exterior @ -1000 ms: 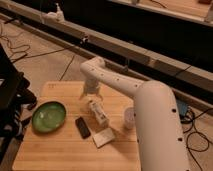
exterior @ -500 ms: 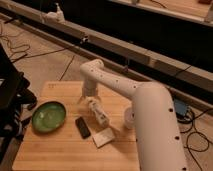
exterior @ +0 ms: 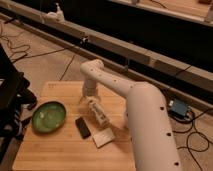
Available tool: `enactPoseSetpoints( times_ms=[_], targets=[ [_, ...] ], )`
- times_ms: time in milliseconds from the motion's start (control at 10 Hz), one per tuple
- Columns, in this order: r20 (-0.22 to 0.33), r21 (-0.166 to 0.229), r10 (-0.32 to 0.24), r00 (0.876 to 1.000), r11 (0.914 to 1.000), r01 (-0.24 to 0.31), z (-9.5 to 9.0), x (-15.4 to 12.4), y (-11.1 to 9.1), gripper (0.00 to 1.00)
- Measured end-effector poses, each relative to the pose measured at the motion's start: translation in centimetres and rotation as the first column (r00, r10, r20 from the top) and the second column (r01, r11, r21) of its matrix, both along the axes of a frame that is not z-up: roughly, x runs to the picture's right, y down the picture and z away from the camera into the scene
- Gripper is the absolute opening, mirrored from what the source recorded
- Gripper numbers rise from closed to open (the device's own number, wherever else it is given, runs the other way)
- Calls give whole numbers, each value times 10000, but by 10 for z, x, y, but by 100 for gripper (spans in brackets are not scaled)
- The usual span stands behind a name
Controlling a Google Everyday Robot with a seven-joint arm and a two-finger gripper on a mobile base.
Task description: Stand the bottle upright
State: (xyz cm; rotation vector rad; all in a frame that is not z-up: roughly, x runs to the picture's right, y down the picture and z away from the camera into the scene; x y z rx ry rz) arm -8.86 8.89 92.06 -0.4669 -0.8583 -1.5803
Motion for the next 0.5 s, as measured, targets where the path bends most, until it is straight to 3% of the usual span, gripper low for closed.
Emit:
enactPoseSetpoints(
  times_ms=[500],
  targets=[
    [135,-75,254,9996,9997,-253,11,0,-4,79]
  ],
)
